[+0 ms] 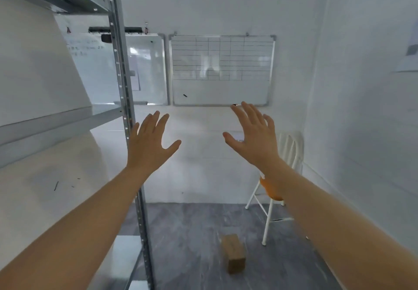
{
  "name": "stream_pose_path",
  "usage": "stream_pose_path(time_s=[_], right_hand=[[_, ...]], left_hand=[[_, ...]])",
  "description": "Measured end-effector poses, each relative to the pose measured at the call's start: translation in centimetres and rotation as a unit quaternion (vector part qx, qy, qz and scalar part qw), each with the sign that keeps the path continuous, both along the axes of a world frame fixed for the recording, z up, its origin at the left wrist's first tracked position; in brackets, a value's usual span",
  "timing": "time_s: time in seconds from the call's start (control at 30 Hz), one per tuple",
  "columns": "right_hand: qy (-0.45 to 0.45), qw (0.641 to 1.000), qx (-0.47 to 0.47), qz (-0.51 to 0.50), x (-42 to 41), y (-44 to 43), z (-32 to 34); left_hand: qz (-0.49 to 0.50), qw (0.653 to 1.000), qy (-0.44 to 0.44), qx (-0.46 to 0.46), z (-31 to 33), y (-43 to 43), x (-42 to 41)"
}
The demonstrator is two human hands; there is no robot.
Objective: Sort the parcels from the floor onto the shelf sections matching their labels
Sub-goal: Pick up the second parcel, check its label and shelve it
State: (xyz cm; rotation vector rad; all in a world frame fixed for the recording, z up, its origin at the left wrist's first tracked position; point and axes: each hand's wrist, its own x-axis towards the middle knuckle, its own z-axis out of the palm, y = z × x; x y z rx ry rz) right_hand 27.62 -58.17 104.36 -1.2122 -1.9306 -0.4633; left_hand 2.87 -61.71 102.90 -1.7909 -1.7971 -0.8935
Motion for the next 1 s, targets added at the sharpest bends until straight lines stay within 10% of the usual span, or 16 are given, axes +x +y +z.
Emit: stream_pose_path(time_s=[1.0], right_hand=[[-0.031,0.983,-0.180,-0.002,8.1,41.3,-15.5]], left_hand=[[-0.031,0.990,-0.025,-0.136,-16.8,43.7,9.1]])
